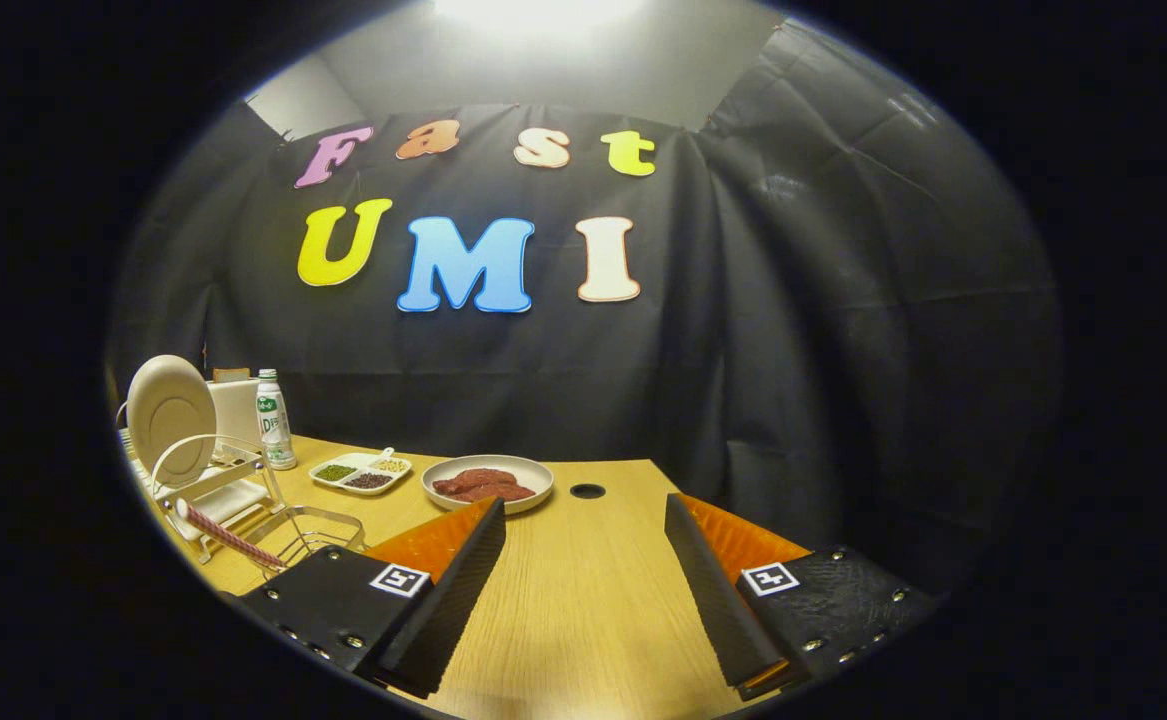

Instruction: Take the plate from the dish rack, then take the spoon from the basket and place it into the plate.

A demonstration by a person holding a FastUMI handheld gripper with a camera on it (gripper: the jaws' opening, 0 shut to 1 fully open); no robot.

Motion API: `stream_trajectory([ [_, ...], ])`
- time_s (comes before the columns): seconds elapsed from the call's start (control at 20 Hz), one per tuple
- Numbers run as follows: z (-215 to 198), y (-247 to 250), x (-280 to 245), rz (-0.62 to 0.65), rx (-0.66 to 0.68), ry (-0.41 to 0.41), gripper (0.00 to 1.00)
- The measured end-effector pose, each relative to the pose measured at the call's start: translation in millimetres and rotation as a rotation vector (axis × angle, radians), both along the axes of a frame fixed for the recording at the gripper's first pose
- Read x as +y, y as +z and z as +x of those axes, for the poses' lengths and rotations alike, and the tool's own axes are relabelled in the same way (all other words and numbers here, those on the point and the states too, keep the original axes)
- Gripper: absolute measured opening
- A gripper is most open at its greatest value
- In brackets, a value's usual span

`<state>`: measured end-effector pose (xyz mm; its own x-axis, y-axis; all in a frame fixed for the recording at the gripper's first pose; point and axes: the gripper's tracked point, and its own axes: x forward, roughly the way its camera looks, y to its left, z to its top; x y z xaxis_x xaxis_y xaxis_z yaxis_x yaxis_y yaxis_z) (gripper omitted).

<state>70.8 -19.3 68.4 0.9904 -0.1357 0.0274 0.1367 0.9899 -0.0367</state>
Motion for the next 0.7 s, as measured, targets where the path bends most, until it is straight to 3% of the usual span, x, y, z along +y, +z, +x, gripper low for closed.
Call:
stream_trajectory([
  [0.4, -75, 82, 67, -0.009, 0.008, -0.124, 0.98],
  [0.7, -79, 111, 181, 0.024, 0.046, -0.067, 0.98],
])
